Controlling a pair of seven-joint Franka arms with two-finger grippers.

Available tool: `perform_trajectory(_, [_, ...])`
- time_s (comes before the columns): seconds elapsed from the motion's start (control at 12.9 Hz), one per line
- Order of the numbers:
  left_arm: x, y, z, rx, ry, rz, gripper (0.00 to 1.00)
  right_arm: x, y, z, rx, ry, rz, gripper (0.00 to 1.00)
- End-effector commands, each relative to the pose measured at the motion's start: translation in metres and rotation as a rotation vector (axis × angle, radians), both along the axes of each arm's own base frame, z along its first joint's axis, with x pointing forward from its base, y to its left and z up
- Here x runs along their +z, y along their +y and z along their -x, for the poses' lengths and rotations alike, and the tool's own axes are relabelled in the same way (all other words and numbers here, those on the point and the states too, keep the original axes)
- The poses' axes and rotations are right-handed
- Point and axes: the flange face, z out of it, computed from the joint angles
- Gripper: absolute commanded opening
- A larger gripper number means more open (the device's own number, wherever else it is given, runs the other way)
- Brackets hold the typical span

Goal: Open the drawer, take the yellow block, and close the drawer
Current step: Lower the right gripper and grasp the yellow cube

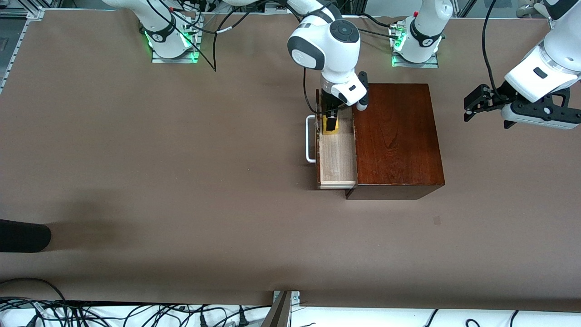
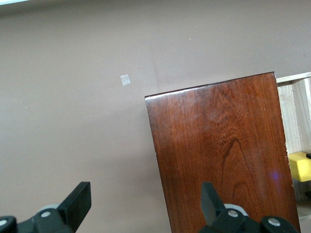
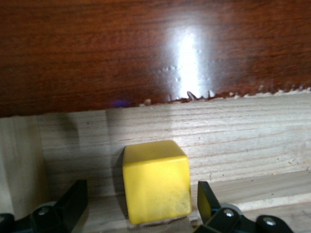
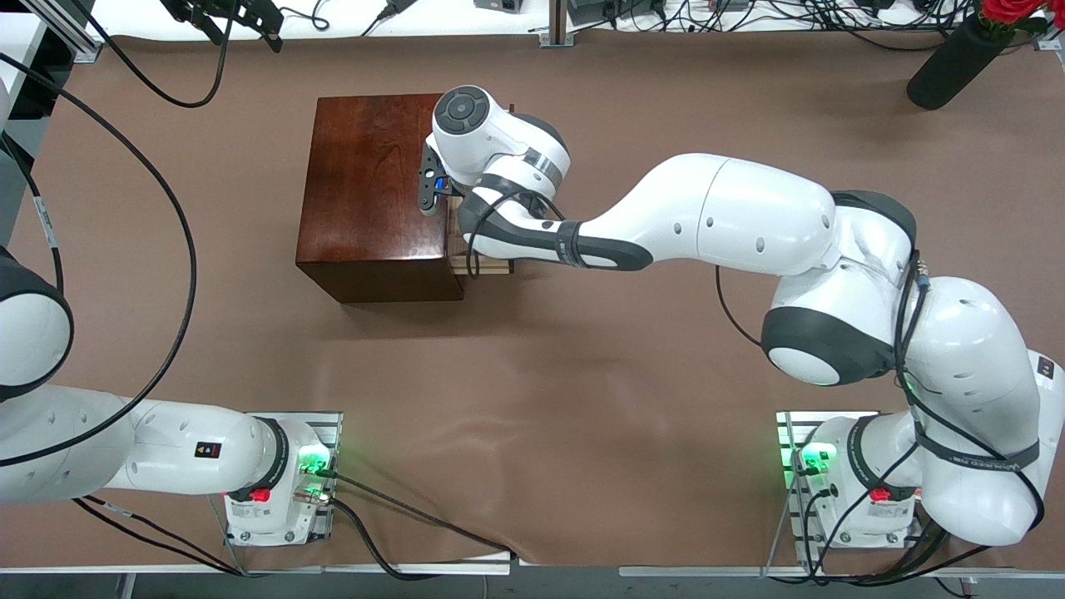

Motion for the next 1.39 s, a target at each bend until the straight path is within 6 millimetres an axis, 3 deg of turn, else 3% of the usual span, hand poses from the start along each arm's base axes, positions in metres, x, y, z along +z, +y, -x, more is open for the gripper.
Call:
perform_trajectory(0.0, [0.008, -0.001, 0.001, 0.001, -0.001, -0.025, 1.00, -0.006, 0.006, -0.003, 0.030, -0.022, -0.004, 1.00])
perform_trajectory(0.23, [0.009, 0.002, -0.002, 0.008, 0.002, -0.025, 1.00, -0.014, 0.007, -0.004, 0.032, -0.021, -0.001, 1.00])
perform_trajectory(0.31, [0.008, 0.004, -0.002, 0.011, 0.008, -0.024, 1.00, -0.017, 0.007, -0.004, 0.039, -0.021, 0.000, 0.92])
perform_trajectory(0.39, [0.008, 0.005, -0.002, 0.012, 0.010, -0.024, 1.00, -0.017, 0.007, -0.005, 0.047, -0.024, -0.004, 0.66])
perform_trajectory(0.46, [0.008, 0.006, -0.002, 0.014, 0.009, -0.026, 1.00, -0.015, 0.008, -0.003, 0.034, -0.021, -0.001, 0.24])
perform_trajectory(0.62, [0.008, 0.005, -0.002, 0.012, 0.010, -0.024, 1.00, -0.008, 0.005, -0.006, 0.024, -0.025, -0.006, 0.06])
perform_trajectory(0.77, [0.008, 0.006, -0.002, 0.012, 0.010, -0.024, 1.00, -0.004, 0.001, -0.010, 0.019, -0.022, 0.008, 0.00])
perform_trajectory(0.85, [0.008, 0.006, -0.002, 0.014, 0.010, -0.024, 1.00, 0.007, 0.000, -0.009, 0.012, -0.015, 0.017, 0.00])
perform_trajectory(1.08, [0.008, 0.006, -0.002, 0.015, 0.010, -0.024, 1.00, 0.081, -0.024, -0.030, -0.057, 0.009, 0.054, 0.00])
perform_trajectory(1.32, [0.006, 0.006, 0.001, 0.015, 0.035, -0.027, 1.00, 0.171, -0.076, -0.070, -0.213, -0.040, -0.025, 0.00])
